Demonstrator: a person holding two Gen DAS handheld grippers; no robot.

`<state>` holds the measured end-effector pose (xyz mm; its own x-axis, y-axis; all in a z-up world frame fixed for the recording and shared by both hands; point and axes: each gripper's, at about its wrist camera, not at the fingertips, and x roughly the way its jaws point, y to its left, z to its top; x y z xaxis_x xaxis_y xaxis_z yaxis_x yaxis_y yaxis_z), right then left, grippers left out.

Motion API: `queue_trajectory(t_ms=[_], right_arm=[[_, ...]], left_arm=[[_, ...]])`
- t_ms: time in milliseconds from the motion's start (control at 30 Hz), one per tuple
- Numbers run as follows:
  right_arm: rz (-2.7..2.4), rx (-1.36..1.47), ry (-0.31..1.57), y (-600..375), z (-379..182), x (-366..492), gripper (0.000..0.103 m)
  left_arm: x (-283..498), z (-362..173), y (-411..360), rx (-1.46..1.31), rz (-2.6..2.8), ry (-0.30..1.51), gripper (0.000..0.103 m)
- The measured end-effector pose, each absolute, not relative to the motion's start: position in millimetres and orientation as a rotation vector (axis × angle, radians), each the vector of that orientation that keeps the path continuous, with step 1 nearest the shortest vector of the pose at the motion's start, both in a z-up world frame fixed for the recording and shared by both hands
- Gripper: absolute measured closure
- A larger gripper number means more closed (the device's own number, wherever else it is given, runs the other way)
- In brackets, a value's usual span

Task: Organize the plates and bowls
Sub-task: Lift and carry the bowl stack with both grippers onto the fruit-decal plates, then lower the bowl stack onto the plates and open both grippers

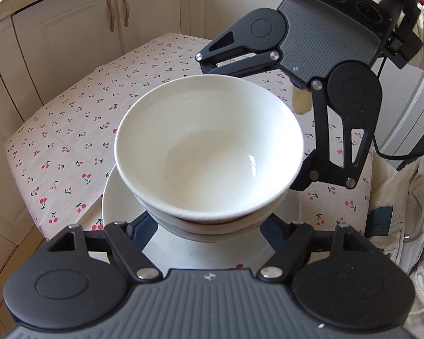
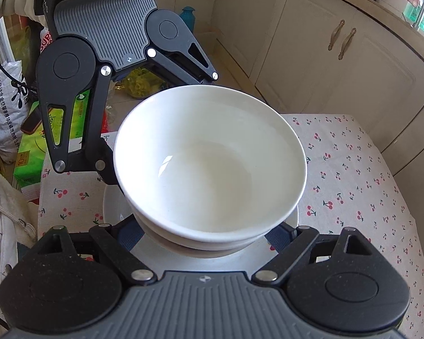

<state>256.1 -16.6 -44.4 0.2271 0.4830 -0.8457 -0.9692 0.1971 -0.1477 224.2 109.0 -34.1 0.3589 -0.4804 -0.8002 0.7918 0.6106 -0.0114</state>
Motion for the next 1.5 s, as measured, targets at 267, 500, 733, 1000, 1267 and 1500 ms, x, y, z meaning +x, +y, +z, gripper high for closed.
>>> queue_trajectory(t_ms=[267, 500, 733, 1000, 1267, 1500], right_arm=[[1.169, -0.778, 0.772, -14, -52, 263, 0.01], [1.164, -0.757, 0.783, -16, -54, 268, 0.01], [1.135, -0.737, 0.742, -22, -48, 262, 0.0], [1.005, -0.699, 0.707, -45, -24, 237, 0.0], [0.765, -0.647, 0.646, -64, 11, 204, 0.0], [0.527, -0.423, 0.621, -95, 30, 171, 0.0]], left_arm=[[228, -40, 112, 0.412, -0.844, 0.875, 0.025], [228, -40, 112, 0.416, -0.834, 0.86, 0.024], [207, -34, 115, 0.417, -0.773, 0.806, 0.011], [161, -10, 120, 0.387, -0.635, 0.687, 0.005], [114, 40, 110, 0.348, -0.44, 0.452, 0.001], [81, 39, 84, 0.209, -0.328, 0.453, 0.001]])
